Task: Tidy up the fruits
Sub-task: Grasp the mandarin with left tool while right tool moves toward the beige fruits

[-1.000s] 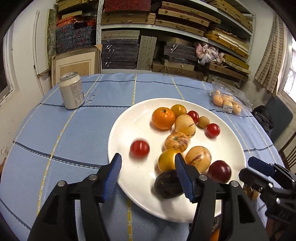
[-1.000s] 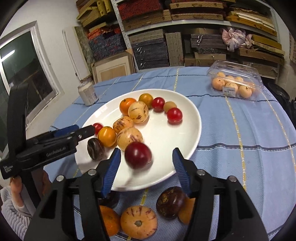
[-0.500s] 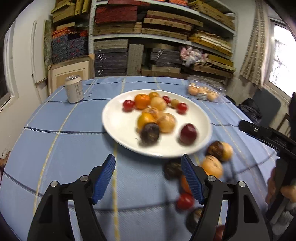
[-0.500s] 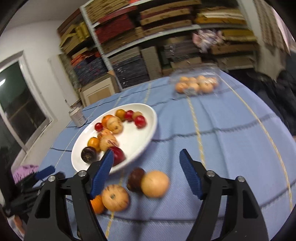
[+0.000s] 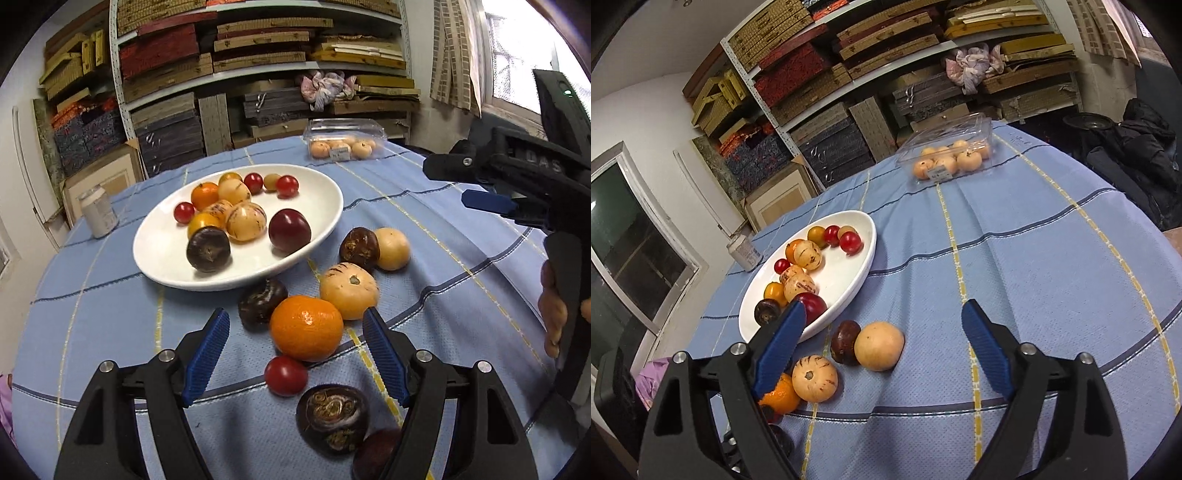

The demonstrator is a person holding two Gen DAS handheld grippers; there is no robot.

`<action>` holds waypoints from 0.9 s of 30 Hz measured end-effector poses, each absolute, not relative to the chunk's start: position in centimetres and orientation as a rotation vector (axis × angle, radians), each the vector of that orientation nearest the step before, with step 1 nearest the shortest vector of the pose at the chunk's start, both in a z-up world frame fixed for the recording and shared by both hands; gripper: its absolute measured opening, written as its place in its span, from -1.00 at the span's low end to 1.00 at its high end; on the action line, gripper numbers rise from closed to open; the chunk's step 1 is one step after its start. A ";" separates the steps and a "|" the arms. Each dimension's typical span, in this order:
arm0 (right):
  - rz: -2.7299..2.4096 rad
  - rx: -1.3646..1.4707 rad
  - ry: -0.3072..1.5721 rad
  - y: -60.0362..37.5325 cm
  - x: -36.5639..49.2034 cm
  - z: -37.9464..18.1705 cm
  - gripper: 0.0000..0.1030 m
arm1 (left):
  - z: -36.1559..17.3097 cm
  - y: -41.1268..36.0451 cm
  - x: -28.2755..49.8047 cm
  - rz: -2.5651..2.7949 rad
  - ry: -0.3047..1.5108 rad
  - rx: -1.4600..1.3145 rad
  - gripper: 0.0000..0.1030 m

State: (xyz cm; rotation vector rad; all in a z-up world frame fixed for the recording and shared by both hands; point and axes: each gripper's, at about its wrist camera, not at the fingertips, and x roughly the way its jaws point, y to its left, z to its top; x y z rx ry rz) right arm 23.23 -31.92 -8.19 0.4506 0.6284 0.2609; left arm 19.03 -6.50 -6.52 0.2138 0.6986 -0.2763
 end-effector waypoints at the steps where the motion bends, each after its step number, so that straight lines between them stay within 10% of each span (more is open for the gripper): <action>1: 0.257 0.450 0.631 -31.8 23.3 -8.2 0.69 | -6.7 -6.4 19.2 -0.278 0.706 0.206 0.46; 7: 0.233 0.473 0.660 -32.4 23.7 -8.7 0.72 | -7.3 -6.6 20.3 -0.290 0.737 0.171 0.43; 11: 0.209 0.457 0.711 -32.1 24.3 -9.6 0.72 | -7.8 -6.9 20.4 -0.306 0.751 0.184 -0.06; 27: 0.218 0.233 0.788 -28.7 24.8 -11.4 0.68 | -6.8 -5.5 19.5 -0.353 0.740 0.107 -0.21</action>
